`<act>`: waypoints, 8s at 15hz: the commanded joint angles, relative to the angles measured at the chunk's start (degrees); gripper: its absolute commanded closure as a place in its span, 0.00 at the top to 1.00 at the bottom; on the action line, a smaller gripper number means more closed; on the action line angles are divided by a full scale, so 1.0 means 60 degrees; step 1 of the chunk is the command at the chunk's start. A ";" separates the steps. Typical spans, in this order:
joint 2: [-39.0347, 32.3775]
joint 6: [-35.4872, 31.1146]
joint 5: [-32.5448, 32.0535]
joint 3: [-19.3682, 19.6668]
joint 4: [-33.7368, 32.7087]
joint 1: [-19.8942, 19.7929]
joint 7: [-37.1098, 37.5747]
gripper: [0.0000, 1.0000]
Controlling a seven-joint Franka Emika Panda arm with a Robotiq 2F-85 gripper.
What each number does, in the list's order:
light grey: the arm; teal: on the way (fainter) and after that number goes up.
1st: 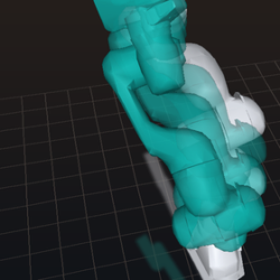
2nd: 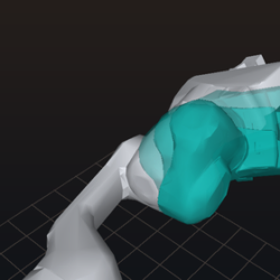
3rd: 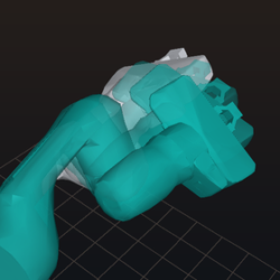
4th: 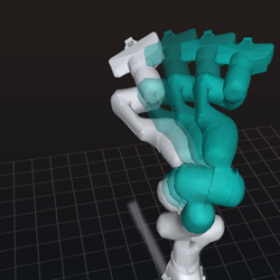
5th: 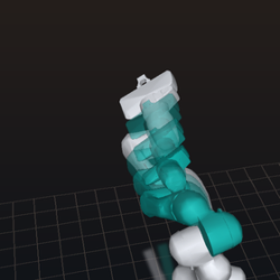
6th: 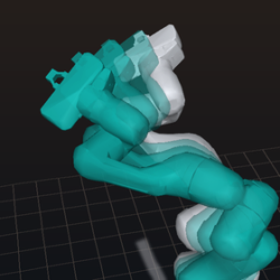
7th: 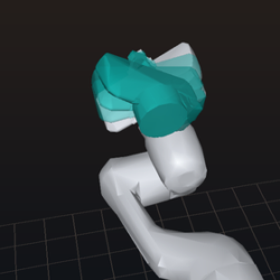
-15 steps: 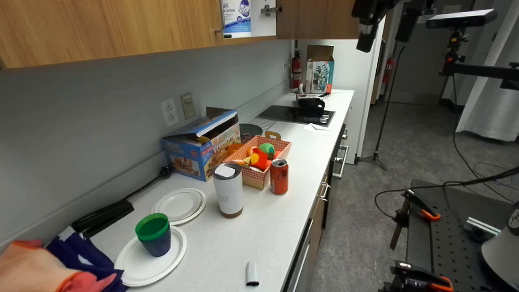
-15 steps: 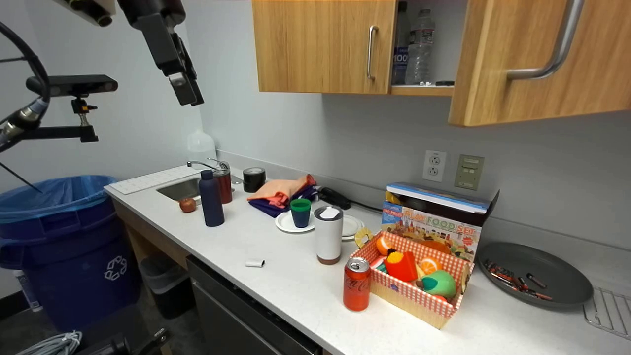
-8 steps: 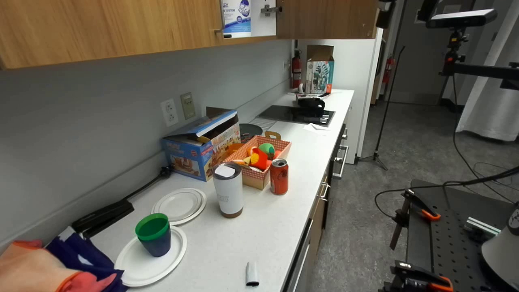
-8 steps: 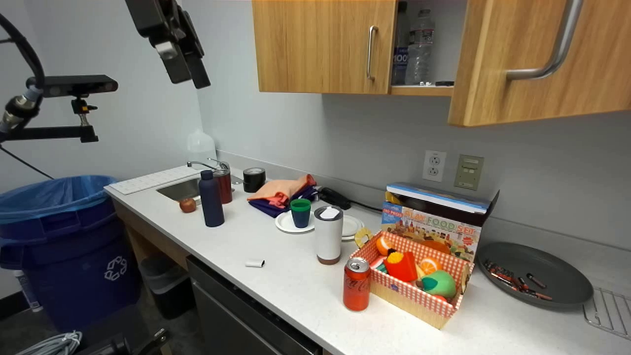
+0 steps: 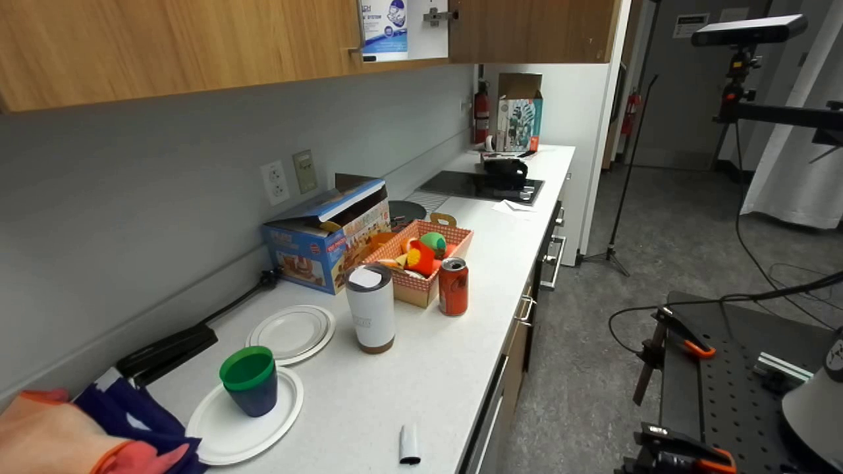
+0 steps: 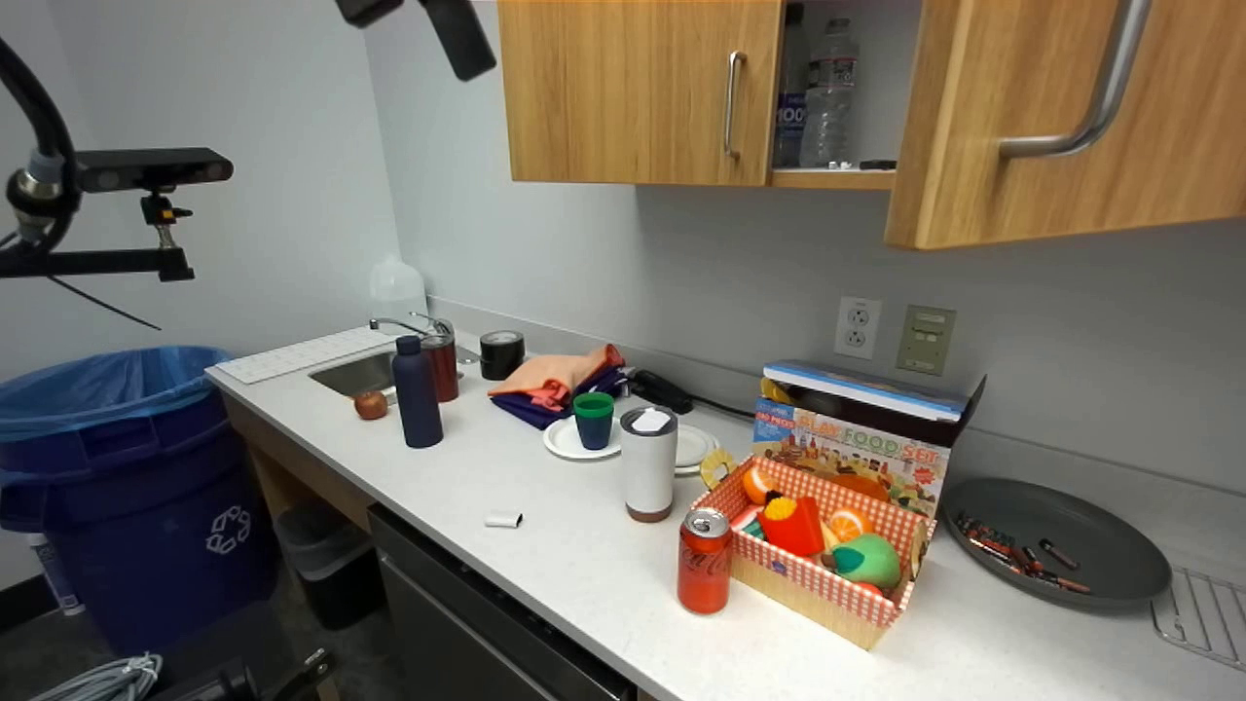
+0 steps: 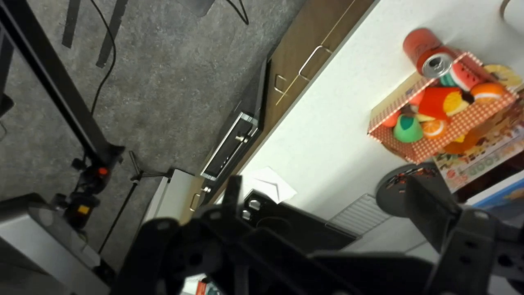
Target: Close the right cabinet door
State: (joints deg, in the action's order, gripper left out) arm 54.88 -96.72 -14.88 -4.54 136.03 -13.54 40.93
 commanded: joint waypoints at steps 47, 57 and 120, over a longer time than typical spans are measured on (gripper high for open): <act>-0.3966 -0.3023 0.1215 0.3369 -0.5088 0.2539 -1.2144 1.00; -0.4483 -0.3149 0.1357 0.3130 -0.5295 0.2431 -1.1967 1.00; -0.3213 -0.6260 0.4625 0.1960 -0.2119 0.3596 -1.2577 1.00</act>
State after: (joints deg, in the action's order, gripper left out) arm 30.34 -133.02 12.95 6.46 118.70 6.95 -34.49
